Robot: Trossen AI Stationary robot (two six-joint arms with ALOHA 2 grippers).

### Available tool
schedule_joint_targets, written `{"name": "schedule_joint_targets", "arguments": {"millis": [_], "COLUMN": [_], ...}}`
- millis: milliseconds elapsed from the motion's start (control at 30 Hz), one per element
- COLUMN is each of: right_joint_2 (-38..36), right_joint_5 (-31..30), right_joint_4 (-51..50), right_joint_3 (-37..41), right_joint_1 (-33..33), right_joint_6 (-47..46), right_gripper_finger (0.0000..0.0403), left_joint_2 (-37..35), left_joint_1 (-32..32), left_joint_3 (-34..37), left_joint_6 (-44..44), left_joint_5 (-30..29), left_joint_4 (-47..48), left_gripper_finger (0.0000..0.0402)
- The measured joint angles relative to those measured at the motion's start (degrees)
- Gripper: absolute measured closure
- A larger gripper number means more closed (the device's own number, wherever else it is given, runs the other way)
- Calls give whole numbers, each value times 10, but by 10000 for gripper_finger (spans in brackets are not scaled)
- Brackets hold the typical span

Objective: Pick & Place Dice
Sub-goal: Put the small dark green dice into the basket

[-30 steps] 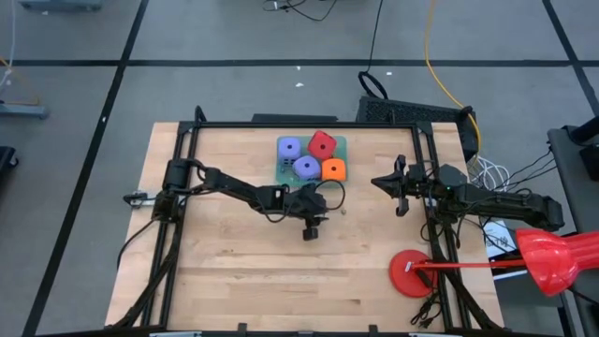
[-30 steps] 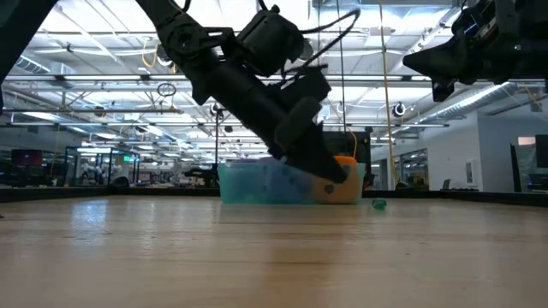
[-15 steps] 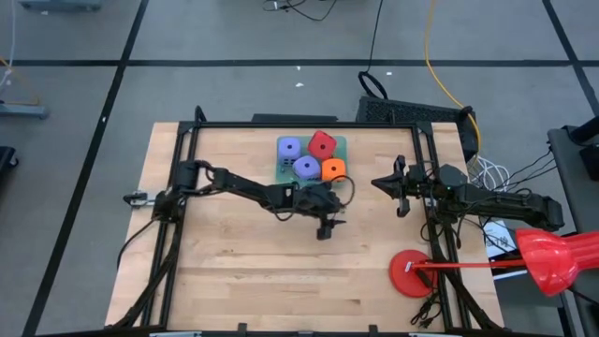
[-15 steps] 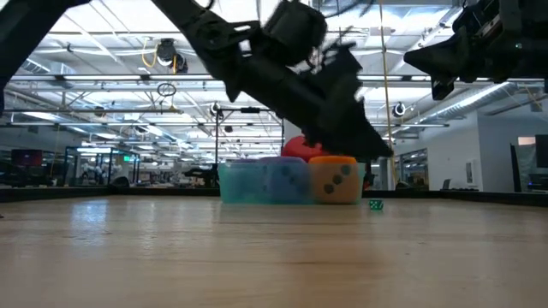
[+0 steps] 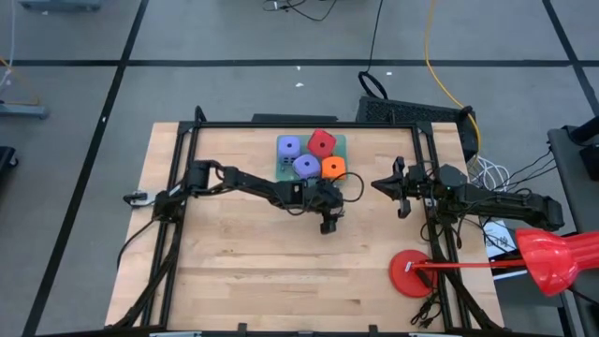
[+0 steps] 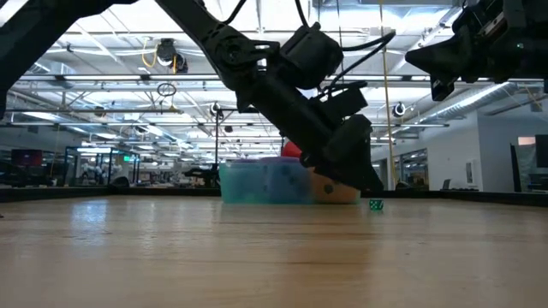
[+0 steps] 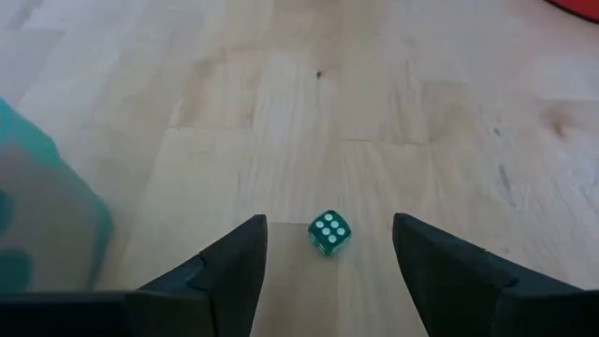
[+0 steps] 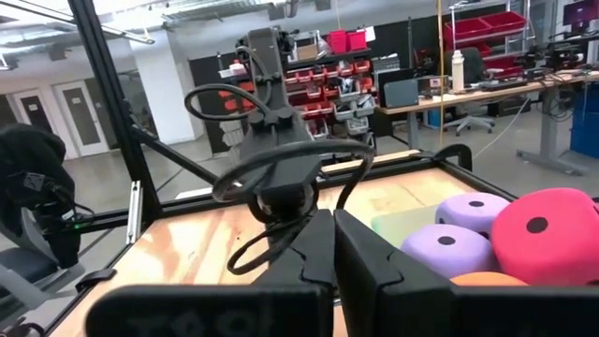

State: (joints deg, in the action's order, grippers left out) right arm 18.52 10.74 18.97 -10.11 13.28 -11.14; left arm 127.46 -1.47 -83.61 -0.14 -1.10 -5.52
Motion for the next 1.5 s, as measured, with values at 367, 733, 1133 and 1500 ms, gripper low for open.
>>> {"name": "schedule_joint_targets", "arguments": {"millis": [367, 733, 1133, 1500], "right_joint_2": [0, 1, 2, 2], "right_joint_5": [-1, -1, 0, 0], "right_joint_4": [2, 18, 18, 18], "right_joint_3": [0, 0, 0, 0], "right_joint_1": [0, 0, -6, -6], "right_joint_6": [0, -2, -1, 0], "right_gripper_finger": [403, 403, 403, 403], "left_joint_2": [0, 46, 57, 58], "left_joint_1": [20, 27, 17, 17], "left_joint_3": [0, -31, -46, -45], "left_joint_6": [39, 18, -33, -11], "left_joint_5": [-47, -63, -90, -52], "left_joint_4": [7, 4, 44, 52], "left_gripper_finger": [158, 158, 167, 313]}}
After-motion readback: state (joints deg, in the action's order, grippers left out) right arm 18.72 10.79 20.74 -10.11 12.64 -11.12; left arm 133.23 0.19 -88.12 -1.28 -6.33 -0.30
